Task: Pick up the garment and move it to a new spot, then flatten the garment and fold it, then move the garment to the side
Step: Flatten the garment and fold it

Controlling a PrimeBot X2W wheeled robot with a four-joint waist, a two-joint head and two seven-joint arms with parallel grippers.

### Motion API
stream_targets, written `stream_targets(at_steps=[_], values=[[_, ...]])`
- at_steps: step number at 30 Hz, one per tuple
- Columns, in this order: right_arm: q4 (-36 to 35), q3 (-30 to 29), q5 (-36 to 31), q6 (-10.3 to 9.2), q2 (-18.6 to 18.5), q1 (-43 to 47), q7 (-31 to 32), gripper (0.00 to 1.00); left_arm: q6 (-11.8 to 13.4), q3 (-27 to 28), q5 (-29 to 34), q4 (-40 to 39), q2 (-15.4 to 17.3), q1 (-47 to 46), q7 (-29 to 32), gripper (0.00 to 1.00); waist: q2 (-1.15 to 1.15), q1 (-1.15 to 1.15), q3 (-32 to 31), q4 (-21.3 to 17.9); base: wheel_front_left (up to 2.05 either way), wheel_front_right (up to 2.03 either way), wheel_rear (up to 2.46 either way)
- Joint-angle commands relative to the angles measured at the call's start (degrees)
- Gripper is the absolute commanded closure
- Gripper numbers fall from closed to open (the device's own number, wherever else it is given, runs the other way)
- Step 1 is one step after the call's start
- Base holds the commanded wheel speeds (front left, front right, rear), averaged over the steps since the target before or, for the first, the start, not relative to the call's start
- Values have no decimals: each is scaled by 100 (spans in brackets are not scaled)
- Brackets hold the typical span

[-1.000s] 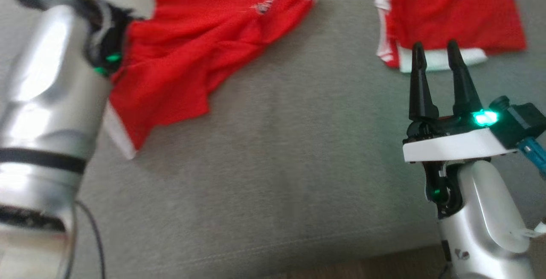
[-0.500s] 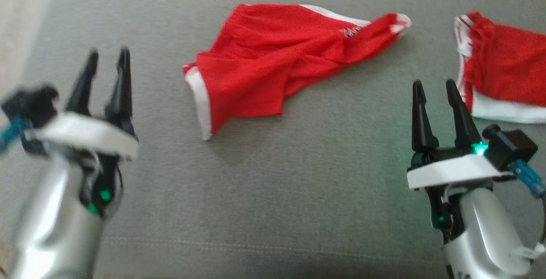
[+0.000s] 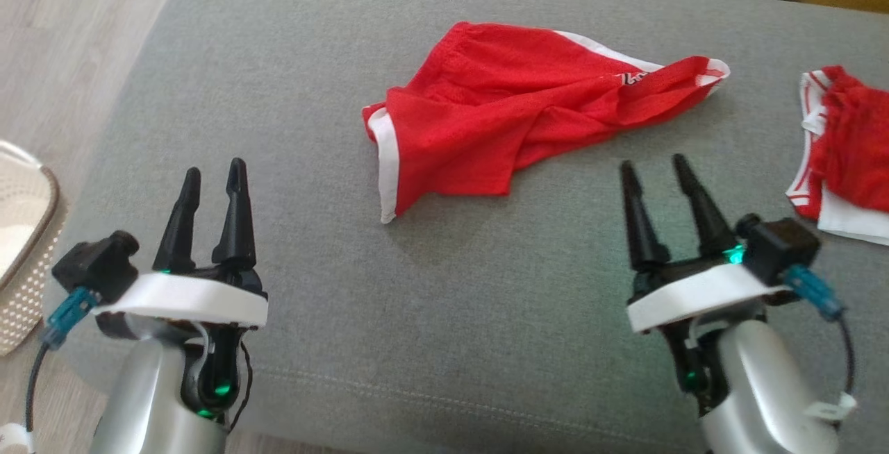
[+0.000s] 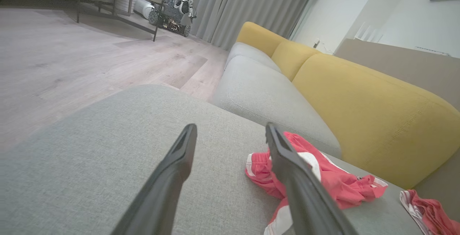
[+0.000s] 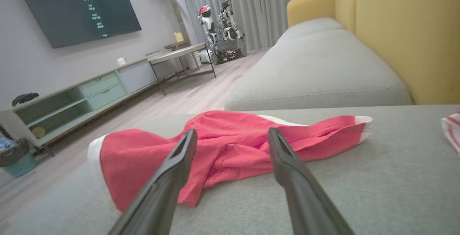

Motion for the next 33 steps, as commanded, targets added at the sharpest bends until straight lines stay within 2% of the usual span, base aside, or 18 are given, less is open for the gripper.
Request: stream_targets(at_steps=[1,8,13,16,24,33], values=[[-183,256,-33,37,0,-190,83,0,-37,233,72,-164,58,-226,-70,0,0,0,38,62,0,0,0],[326,829,297,37,0,-473,801,0,-84,276,150,-48,-86,-256,-70,0,0,0,180,267,0,0,0],[861,962,1044,37,0,-805,1263,0,-93,191,140,40,-174,-316,-70,0,0,0,283,467,0,0,0],[1187,990,1275,37,0,-1013,1431,0,-94,126,105,68,-204,-342,-70,0,0,0,345,589,0,0,0],[1733,1027,1498,37,0,-1357,1505,0,-95,82,61,118,-249,-361,-70,0,0,0,452,803,0,0,0],[2241,1066,1639,37,0,-1640,1291,0,-95,15,57,135,-280,-369,-70,0,0,0,500,913,0,0,0]])
